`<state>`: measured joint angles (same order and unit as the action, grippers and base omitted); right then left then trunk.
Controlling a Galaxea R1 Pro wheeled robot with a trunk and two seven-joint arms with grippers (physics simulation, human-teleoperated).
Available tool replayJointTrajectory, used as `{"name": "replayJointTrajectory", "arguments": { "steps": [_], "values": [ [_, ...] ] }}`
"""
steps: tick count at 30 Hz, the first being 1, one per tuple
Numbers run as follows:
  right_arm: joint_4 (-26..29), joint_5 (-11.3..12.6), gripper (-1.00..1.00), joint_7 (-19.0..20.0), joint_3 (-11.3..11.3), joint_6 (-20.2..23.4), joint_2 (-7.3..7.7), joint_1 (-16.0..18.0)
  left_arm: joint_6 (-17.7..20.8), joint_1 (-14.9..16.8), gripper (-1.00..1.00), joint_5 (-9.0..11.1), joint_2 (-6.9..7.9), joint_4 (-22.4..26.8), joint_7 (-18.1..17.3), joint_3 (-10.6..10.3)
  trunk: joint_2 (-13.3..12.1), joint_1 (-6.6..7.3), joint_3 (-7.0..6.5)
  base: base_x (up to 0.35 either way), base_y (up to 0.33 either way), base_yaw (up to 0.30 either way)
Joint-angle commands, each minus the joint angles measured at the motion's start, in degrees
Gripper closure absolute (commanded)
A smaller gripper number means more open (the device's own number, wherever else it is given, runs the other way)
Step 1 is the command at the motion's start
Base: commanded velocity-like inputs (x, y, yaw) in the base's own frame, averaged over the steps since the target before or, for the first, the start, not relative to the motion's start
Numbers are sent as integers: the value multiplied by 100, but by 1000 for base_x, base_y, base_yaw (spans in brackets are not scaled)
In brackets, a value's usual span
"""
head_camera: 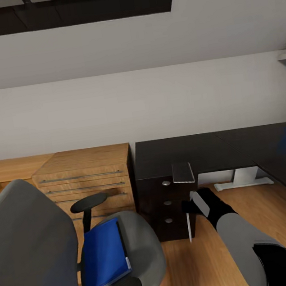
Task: In the bedroom, organize the workspace by keeping the computer under the desk, ensuring the monitor is on the desk, placing the keyboard on the desk next to the monitor, placing the mouse on the desk next to the keyboard, moving the folder from the swivel chair onto the desk next to the mouse, stacking the notebook on top of the folder with the pen on top of the notebook, and positioning the swivel chair next to the desk.
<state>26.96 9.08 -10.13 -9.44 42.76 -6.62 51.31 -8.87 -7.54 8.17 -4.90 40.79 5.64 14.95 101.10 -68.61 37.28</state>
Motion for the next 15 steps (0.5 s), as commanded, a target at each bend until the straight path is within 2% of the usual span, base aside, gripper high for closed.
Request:
{"name": "replayJointTrajectory", "arguments": {
  "steps": [1,7,15],
  "values": [
    [-67,64,100,-63,-22,-116,-5,2,-120,-1,-100,50,-2,-63,0,0,3,0,5,0,-16,0],
    [-323,55,100,-80,-15,-692,-5,2,-333,-1,-100,52,35,-476,-1,4,3,0,5,0,-6,0],
    [-795,-53,100,-86,-8,-1894,-10,2,-356,-1,-100,69,69,-649,-2,-7,-318,176,-139,0,0,0]
  ]
}}
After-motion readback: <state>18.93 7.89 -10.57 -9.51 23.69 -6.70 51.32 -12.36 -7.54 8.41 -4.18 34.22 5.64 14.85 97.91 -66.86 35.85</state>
